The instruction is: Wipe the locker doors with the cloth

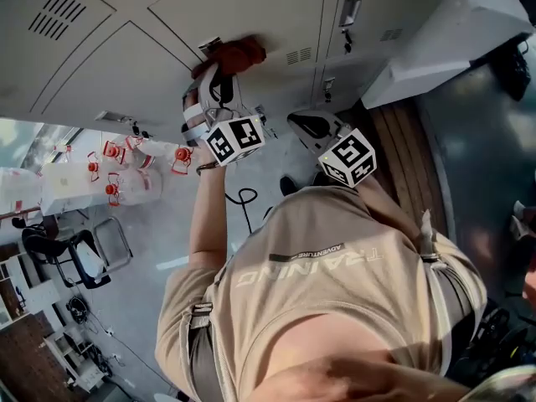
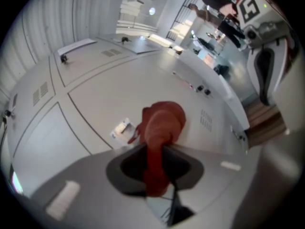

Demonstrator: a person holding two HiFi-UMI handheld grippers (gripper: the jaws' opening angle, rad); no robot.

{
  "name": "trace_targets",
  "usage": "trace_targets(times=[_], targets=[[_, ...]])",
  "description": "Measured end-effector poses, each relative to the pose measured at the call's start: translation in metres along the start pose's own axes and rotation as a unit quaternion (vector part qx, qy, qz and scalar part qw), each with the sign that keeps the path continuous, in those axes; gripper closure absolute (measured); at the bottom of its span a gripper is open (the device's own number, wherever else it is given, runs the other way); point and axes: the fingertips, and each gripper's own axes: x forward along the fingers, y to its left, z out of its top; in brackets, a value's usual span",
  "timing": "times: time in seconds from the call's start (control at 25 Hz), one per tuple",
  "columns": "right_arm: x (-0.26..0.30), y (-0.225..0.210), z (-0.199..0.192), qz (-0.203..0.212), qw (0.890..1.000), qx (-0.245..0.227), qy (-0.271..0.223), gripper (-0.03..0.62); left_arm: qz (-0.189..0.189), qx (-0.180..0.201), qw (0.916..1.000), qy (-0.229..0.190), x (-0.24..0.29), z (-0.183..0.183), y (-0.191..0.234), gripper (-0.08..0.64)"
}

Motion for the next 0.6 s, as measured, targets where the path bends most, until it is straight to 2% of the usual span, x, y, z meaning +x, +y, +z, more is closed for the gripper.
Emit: trace_targets(times=[0.32, 0.44, 0.6], targets=[[-0.013, -0.01, -0.008, -0.03, 0.999, 0.011, 0.002, 0.578, -0.032, -0.016, 0.9993, 0.015, 0.01, -0.025, -0.051, 0.483], [-0.019, -0.011, -0.011, -0.038, 0.999, 0.013, 0.003, 0.578, -0.071, -0.017, 0.9966, 0.038, 0.016, -0.041, -0.083, 0.483], [-0.028, -0.016, -0.015, -0.047, 0.999, 0.015, 0.008, 0.578, -0.143, 0.0, 0.9861, 0.085, 0.025, -0.072, -0.14, 0.48]])
